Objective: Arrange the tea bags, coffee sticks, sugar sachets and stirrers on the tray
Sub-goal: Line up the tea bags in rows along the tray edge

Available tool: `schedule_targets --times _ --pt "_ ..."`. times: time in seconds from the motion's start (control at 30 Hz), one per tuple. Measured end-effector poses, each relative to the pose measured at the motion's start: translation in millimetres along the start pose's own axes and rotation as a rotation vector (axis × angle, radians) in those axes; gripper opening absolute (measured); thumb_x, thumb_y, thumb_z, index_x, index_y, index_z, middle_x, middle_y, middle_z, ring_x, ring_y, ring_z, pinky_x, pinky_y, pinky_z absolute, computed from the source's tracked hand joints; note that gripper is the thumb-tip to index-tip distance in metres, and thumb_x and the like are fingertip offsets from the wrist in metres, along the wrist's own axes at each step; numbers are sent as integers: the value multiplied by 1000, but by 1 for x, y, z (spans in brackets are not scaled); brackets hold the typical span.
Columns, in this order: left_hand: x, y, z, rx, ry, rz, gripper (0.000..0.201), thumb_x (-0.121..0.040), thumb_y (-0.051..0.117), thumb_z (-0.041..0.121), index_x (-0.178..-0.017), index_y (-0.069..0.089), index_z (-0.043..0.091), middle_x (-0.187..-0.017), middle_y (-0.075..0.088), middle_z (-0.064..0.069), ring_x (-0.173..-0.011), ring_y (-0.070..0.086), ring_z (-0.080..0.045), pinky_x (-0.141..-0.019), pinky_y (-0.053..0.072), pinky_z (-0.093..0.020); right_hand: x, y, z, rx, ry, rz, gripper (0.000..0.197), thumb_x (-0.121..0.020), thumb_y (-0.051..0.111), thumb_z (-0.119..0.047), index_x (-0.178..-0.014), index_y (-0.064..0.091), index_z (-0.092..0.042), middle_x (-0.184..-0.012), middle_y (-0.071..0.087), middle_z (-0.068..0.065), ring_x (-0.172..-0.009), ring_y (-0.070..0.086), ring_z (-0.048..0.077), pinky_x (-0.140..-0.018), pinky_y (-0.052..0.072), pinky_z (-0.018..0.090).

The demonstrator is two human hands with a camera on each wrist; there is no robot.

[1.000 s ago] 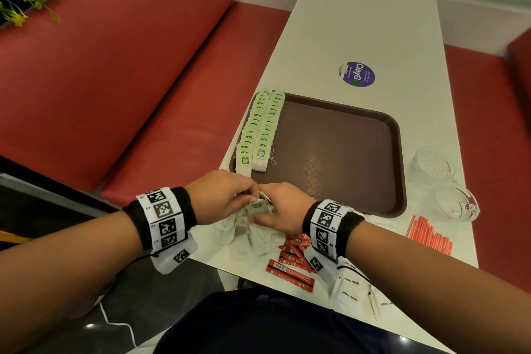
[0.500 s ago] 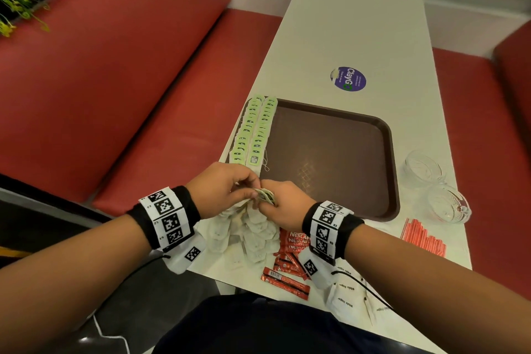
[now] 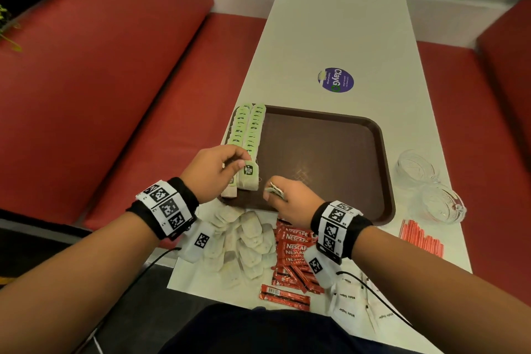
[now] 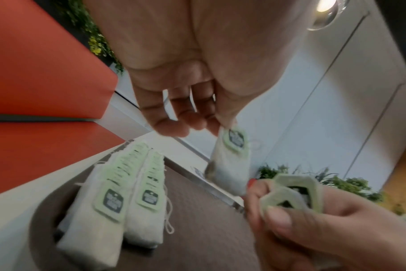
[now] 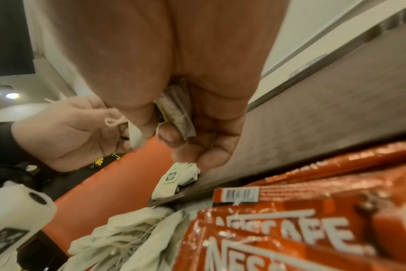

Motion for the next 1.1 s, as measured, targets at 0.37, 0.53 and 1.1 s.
schedule_targets --times 0.37,0.53,1.1 --pt "-30 35 -60 -269 -314 -194 9 -95 61 25 -98 70 27 -86 69 10 -82 64 -12 -80 53 -30 5 -11 18 -149 162 -19 7 -98 48 -16 -104 46 -19 -82 60 4 -66 53 16 -63 46 37" --pt "-29 35 -54 -341 -205 -119 11 -91 67 33 -101 67 29 -96 62 12 -92 59 -11 -82 47 -30 4 -14 23 -224 170 13 6 -96 44 -16 -96 49 -19 -80 68 6 -63 59 18 -71 54 51" --pt "-26 52 -50 -558 -67 -359 29 -90 64 49 -111 68 29 -110 59 6 -108 54 -17 -88 48 -37 7 -20 17 -264 154 96 9 -100 58 -23 -93 61 -18 -72 66 -1 -49 58 12 -60 56 41"
Point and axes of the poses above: each hand's wrist, its own x-axis away from the middle knuckle, its own y-axis out of the palm, z = x × y, the point moved 5 cm from there along -x, towards the middle knuckle
